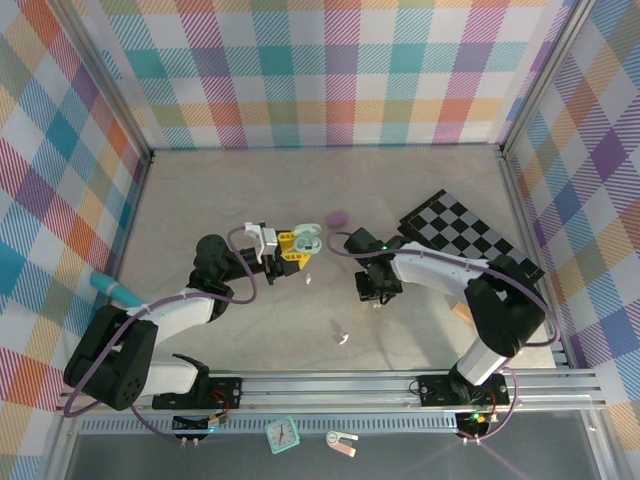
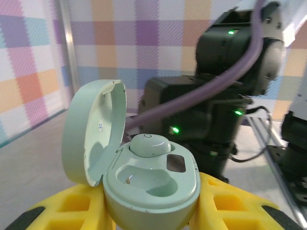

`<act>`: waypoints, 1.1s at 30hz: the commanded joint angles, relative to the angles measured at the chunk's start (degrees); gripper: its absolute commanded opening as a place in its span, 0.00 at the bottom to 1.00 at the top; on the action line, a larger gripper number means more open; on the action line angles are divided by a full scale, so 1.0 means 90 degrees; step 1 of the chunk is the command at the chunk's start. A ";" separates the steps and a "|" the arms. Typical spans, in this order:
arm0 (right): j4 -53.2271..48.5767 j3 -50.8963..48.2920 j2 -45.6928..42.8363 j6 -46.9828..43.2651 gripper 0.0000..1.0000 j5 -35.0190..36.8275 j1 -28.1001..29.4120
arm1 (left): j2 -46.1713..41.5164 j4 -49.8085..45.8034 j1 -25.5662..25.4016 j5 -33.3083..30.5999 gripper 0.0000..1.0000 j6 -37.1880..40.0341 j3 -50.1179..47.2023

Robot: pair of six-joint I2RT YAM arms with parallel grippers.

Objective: Insert wireless bluetooth earbuds into charging case

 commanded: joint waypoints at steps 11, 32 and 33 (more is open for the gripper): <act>-0.1066 0.0695 0.0917 -0.0041 0.34 0.1321 0.0748 | -0.0466 0.0181 0.0298 -0.0834 0.25 0.0262 -0.0143; -0.1049 0.0694 0.1131 -0.0144 0.29 0.1077 0.0896 | -0.0408 0.0107 0.0367 -0.0959 0.25 0.0284 -0.0093; -0.1036 0.0685 0.1131 -0.0147 0.28 0.1067 0.0899 | -0.0401 0.0098 0.0367 -0.0941 0.25 0.0282 -0.0093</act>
